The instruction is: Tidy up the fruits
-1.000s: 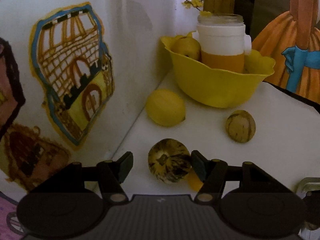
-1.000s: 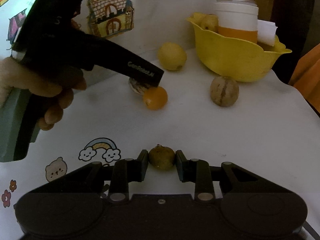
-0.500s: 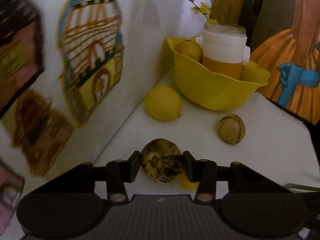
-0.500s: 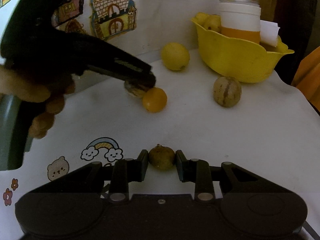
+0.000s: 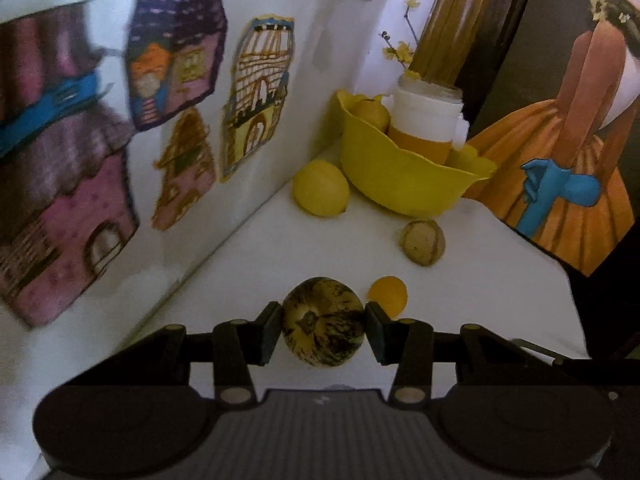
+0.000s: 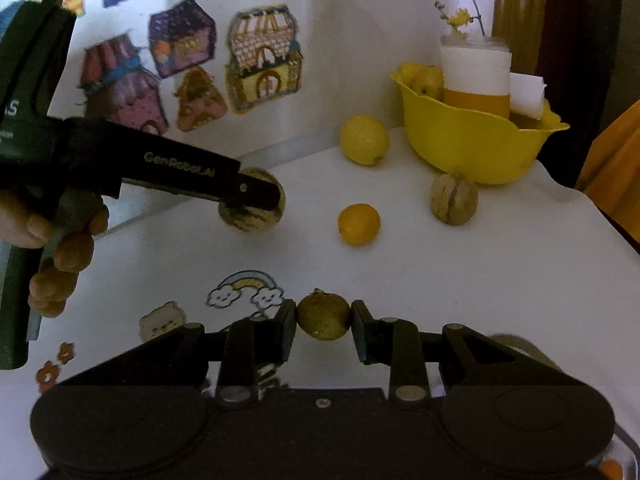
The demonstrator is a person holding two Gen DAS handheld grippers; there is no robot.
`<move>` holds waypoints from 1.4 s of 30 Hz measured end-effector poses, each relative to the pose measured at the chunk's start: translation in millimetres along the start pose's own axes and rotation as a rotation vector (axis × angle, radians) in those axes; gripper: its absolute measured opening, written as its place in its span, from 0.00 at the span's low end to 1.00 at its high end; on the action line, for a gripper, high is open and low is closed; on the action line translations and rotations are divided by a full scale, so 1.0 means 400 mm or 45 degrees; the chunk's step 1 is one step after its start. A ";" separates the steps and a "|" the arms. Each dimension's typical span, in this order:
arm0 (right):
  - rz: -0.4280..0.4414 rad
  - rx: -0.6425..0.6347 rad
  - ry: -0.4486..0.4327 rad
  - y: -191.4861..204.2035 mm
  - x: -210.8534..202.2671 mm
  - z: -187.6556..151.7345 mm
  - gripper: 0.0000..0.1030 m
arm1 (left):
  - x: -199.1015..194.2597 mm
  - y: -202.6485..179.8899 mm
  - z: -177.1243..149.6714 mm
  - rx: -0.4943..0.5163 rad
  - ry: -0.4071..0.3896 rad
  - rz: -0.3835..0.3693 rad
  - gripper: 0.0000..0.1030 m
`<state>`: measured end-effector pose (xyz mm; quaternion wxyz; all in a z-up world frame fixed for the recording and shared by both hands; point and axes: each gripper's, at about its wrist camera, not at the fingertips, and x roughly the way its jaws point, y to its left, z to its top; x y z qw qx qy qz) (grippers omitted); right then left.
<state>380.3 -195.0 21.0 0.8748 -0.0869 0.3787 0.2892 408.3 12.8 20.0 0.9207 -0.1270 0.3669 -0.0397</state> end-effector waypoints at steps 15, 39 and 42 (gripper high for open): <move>-0.042 0.090 -0.149 -0.009 -0.288 -0.097 0.31 | -0.207 -0.092 -0.103 0.023 -0.060 -0.157 0.47; -0.178 0.332 -0.099 -0.074 -0.443 -0.415 0.31 | -0.379 -0.258 -0.413 0.149 -0.077 -0.283 0.47; -0.182 0.346 -0.103 -0.079 -0.432 -0.433 0.31 | -0.378 -0.259 -0.439 0.146 -0.086 -0.267 0.47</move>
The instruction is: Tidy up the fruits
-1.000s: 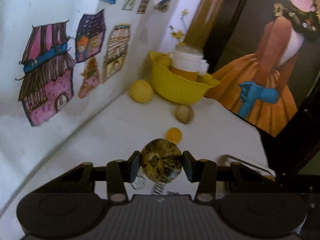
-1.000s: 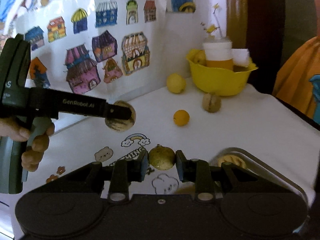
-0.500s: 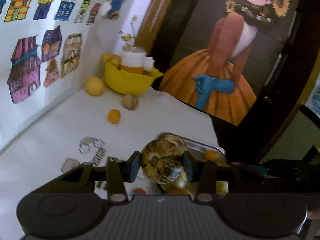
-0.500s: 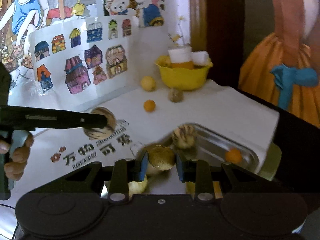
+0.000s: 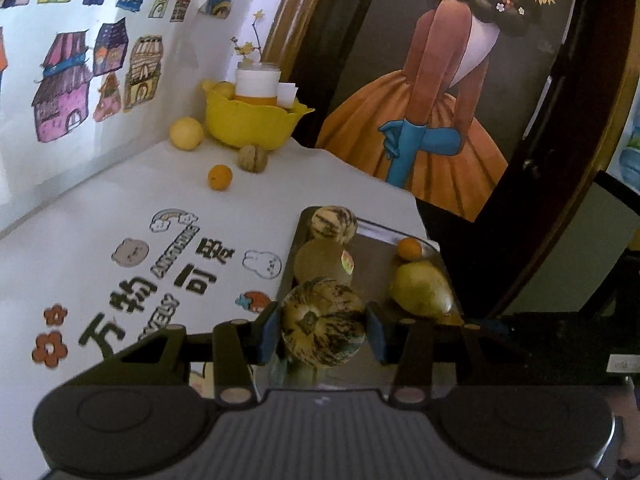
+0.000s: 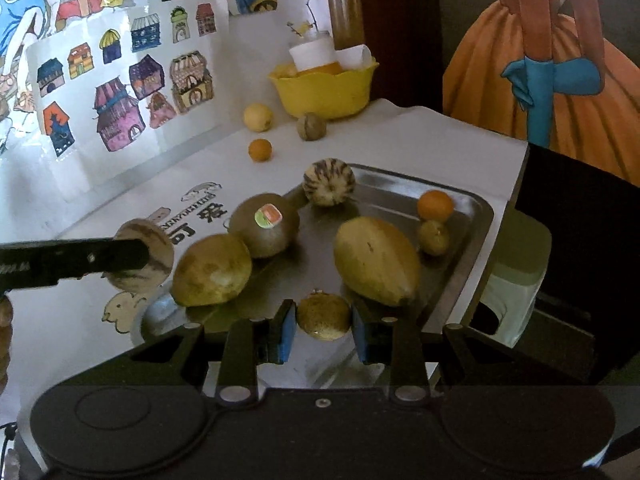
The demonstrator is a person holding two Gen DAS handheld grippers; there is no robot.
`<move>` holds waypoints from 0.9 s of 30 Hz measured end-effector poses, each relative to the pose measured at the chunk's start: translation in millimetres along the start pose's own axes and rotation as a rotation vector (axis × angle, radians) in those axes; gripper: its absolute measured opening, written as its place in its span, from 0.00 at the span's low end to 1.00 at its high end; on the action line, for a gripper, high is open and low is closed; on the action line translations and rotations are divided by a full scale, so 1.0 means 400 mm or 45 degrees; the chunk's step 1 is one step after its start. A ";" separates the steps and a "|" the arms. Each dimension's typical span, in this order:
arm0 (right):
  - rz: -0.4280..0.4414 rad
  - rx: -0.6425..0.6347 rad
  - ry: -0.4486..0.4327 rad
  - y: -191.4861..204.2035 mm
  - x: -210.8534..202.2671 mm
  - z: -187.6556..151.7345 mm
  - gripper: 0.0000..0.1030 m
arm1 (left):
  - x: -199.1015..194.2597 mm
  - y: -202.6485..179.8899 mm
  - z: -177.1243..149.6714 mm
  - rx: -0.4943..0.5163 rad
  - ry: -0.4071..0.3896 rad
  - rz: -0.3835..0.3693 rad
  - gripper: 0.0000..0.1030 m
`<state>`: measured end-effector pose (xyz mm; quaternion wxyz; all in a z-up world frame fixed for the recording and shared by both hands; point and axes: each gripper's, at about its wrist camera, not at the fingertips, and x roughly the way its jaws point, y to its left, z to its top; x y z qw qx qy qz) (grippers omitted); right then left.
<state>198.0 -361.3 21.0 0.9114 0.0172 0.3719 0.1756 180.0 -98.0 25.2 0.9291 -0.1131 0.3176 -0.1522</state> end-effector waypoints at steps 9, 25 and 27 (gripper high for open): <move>-0.005 0.059 -0.028 -0.025 0.021 -0.024 0.31 | 0.012 -0.029 -0.051 0.017 0.010 0.011 0.47; -0.063 -0.051 -0.049 -0.018 0.033 -0.050 0.31 | 0.049 -0.058 -0.082 0.084 0.075 0.032 0.48; -0.069 -0.061 -0.055 -0.014 0.035 -0.051 0.31 | 0.052 -0.061 -0.082 0.089 0.078 0.034 0.48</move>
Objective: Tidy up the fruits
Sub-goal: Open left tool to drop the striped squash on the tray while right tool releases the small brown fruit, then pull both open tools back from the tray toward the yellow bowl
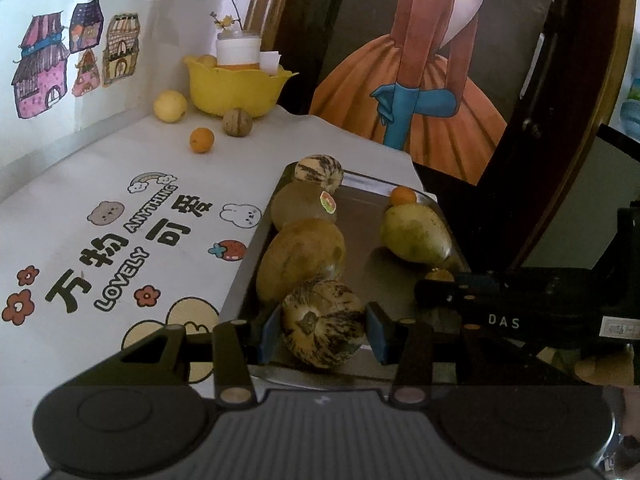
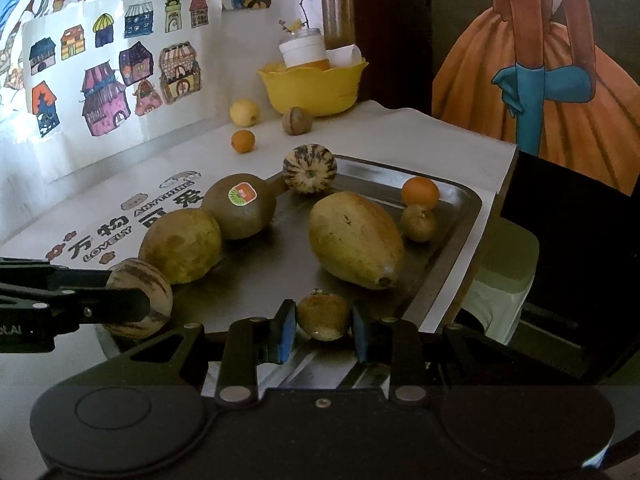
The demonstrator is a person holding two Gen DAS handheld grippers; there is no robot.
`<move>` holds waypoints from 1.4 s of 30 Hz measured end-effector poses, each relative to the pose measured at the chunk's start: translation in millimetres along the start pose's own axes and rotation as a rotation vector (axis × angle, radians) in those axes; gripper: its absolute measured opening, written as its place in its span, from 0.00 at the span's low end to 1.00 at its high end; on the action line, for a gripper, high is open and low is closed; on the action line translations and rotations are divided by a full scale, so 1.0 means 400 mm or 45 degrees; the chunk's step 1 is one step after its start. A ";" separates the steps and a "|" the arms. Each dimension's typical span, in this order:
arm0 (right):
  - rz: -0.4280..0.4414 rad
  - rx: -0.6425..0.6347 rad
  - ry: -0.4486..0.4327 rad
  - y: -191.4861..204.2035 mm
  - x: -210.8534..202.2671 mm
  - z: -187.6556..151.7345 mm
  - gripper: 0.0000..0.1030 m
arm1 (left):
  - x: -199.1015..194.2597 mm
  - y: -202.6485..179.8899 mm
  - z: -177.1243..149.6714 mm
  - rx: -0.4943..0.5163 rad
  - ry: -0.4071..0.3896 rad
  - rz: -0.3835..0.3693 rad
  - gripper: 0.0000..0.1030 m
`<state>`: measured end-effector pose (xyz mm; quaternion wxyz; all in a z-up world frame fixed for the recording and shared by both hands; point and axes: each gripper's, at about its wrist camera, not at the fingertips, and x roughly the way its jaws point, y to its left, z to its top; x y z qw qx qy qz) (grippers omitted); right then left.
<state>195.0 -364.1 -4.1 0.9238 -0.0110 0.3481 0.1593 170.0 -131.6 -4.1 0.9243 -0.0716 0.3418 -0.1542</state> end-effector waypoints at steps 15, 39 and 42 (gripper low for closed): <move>-0.029 -0.023 -0.040 0.011 -0.010 -0.021 0.36 | -0.008 0.017 -0.008 -0.047 0.003 -0.018 0.55; -0.086 0.056 -0.098 0.067 -0.202 -0.068 0.92 | -0.167 0.047 -0.052 -0.051 -0.064 -0.001 0.99; -0.102 0.077 -0.093 0.093 -0.230 -0.084 0.99 | -0.192 0.053 -0.064 -0.023 -0.061 0.029 0.99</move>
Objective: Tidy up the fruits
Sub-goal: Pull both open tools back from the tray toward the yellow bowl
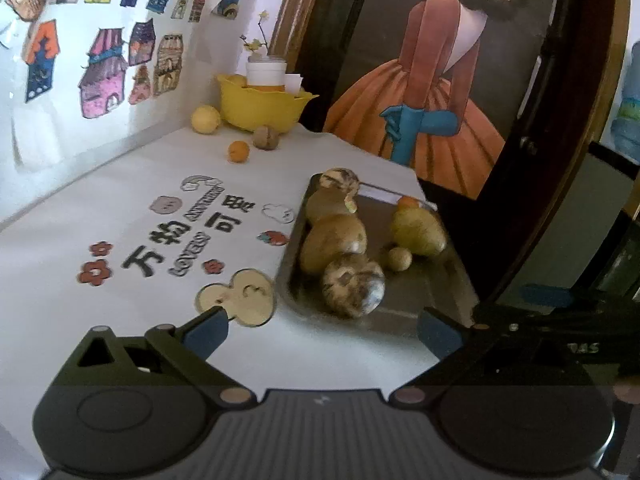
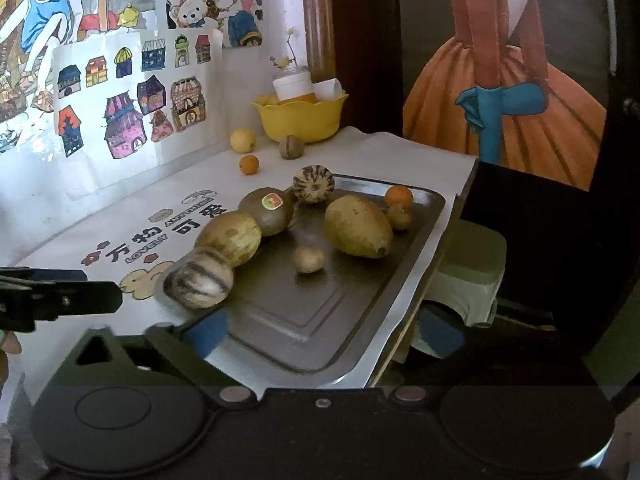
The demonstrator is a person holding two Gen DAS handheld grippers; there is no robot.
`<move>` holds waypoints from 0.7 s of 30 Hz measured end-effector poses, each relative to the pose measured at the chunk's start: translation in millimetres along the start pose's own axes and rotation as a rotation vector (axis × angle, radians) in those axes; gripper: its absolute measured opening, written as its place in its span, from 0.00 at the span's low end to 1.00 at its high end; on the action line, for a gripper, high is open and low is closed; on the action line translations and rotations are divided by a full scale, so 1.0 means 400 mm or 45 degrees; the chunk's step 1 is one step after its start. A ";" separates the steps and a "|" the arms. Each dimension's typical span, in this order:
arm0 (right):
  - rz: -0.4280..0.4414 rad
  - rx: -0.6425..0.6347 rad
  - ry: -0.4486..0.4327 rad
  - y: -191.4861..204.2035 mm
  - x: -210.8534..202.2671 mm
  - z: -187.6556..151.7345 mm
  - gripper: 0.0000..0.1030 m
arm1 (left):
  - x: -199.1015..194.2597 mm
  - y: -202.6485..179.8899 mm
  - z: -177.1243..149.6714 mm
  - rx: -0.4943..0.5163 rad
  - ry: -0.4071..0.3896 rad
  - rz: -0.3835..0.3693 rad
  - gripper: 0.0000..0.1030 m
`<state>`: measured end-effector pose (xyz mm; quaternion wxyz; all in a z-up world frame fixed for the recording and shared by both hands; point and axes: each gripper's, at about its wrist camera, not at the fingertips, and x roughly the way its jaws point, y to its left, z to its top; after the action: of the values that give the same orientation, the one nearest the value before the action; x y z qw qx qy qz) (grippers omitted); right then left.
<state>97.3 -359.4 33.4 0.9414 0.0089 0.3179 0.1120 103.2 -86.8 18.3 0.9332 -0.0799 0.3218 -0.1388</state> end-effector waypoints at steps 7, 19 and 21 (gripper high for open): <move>-0.033 -0.001 0.088 0.072 -0.053 -0.024 0.99 | -0.050 0.030 -0.036 0.046 0.059 0.123 0.99; 0.115 -0.068 0.176 0.187 -0.124 -0.030 0.99 | -0.141 0.091 -0.049 0.077 0.166 0.256 0.99; 0.179 -0.040 0.203 0.192 -0.127 -0.021 0.99 | -0.148 0.106 -0.042 0.077 0.208 0.259 0.99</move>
<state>37.1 -295.9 63.7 0.9029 0.0076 0.3888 0.1832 56.9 -29.3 29.4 0.9151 -0.0072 0.3987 -0.0593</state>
